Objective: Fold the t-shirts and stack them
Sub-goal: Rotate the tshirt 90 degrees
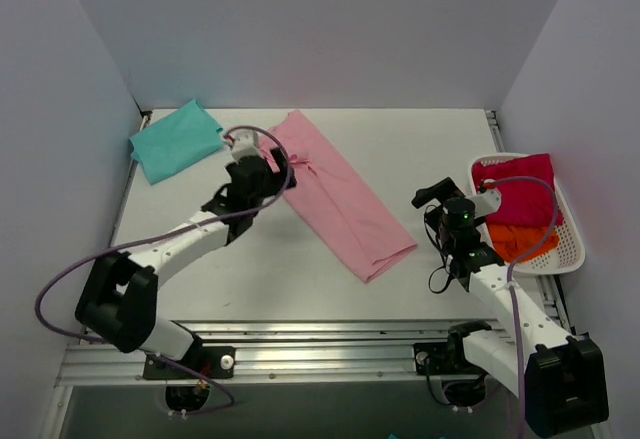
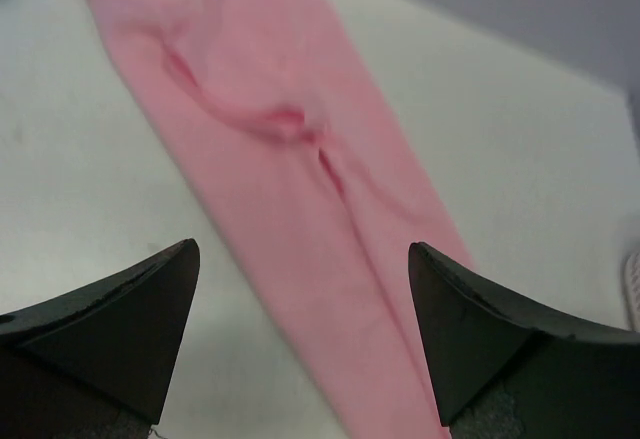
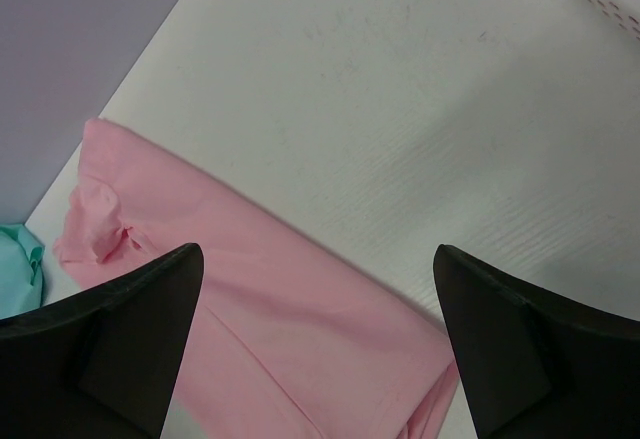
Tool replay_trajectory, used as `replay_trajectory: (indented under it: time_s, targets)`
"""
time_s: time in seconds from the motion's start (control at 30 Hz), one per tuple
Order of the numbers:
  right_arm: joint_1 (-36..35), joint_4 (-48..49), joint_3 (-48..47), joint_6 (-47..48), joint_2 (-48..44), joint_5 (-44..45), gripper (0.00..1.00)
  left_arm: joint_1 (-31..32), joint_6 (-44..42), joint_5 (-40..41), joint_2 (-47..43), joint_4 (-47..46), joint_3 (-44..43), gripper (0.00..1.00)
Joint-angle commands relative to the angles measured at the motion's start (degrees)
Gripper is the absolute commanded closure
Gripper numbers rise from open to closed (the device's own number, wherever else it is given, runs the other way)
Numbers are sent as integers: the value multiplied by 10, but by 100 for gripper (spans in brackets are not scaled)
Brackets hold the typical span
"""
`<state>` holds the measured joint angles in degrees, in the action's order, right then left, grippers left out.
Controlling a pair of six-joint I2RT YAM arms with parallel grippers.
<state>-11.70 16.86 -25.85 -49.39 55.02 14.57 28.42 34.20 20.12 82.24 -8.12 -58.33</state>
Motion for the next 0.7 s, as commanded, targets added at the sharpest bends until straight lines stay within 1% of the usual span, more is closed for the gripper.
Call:
replay_trajectory:
  time_s: [0.0,0.03,0.1,0.13,0.2,0.23,0.27,0.37,0.4,0.5,0.67]
  targets:
    - [-10,16,-2,5,3,23,5,94,97,30,43,15,78,6]
    - [-10,14,-2,6,2,25,5,149,120,58,49,17,86,6]
    - [-10,2,-4,10,-4,34,5,193,161,82,53,21,93,6]
    - [-10,-2,-4,10,-7,37,5,223,187,79,53,3,111,6]
    - [-10,-8,-3,12,-17,46,5,251,227,70,58,-42,129,6]
    - [-10,-8,-3,12,-18,48,4,262,253,65,62,-54,138,6]
    - [-10,-10,-3,12,-19,48,4,287,269,71,64,-59,139,6]
    - [-10,-18,-7,14,-19,52,5,320,310,57,87,-85,137,6]
    - [-10,-18,-7,13,-19,54,4,325,317,48,103,-106,136,6]
    - [-10,-20,-6,14,-16,57,4,340,344,24,134,-128,126,6]
    - [-9,-23,-9,15,-17,66,4,363,388,19,153,-131,122,4]
